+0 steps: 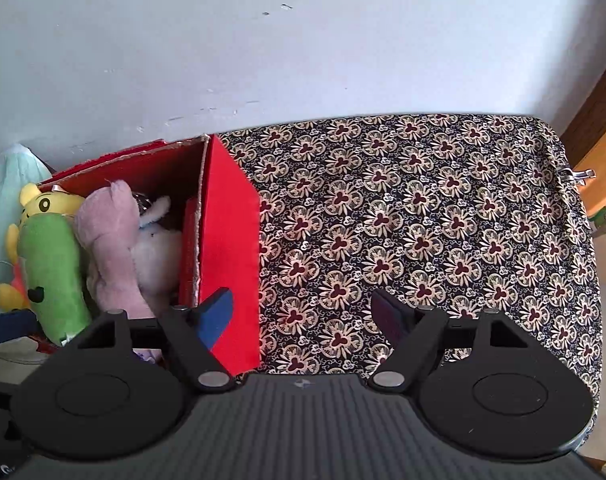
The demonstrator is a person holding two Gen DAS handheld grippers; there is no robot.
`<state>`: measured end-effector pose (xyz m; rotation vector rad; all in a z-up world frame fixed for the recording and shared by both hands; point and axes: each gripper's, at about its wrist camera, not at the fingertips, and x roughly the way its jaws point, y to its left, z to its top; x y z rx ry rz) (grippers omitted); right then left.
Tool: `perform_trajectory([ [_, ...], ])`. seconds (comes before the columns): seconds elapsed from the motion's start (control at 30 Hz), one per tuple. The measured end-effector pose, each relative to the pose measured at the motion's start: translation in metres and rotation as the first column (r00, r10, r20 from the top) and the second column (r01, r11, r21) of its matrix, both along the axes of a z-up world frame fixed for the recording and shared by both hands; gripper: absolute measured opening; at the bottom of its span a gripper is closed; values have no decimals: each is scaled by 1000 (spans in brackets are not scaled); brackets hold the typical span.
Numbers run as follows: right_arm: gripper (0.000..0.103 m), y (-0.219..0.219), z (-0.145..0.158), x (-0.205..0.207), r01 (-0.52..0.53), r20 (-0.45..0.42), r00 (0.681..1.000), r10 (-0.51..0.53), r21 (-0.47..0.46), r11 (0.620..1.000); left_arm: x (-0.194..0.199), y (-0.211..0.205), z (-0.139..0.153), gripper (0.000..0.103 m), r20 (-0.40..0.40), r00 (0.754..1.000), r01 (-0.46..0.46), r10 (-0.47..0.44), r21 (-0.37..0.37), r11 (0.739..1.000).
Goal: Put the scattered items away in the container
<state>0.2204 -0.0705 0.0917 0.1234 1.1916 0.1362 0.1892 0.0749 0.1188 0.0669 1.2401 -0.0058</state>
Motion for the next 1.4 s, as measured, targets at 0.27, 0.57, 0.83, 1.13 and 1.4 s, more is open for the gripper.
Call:
perform_trajectory([
  [0.27, 78, -29, -2, -3, 58, -3, 998, -58, -34, 998, 7, -33, -8, 102, -13, 998, 64, -64, 0, 998],
  [0.57, 78, -28, -4, -3, 23, 1, 1000, -23, -18, 1000, 14, -27, -10, 102, -2, 1000, 4, -4, 19, 1000],
  [0.83, 78, 6, 5, 4, -65, 16, 998, 65, 1, 998, 9, 4, -4, 102, 11, 999, -52, 52, 46, 998],
  [1.13, 79, 64, 31, 2, -159, 53, 986, 160, -28, 987, 6, 56, 4, 102, 17, 999, -44, 43, 12, 999],
  [1.4, 79, 102, 42, -2, -151, 49, 987, 152, -25, 988, 3, 96, 11, 102, 35, 999, -1, 1, -12, 1000],
])
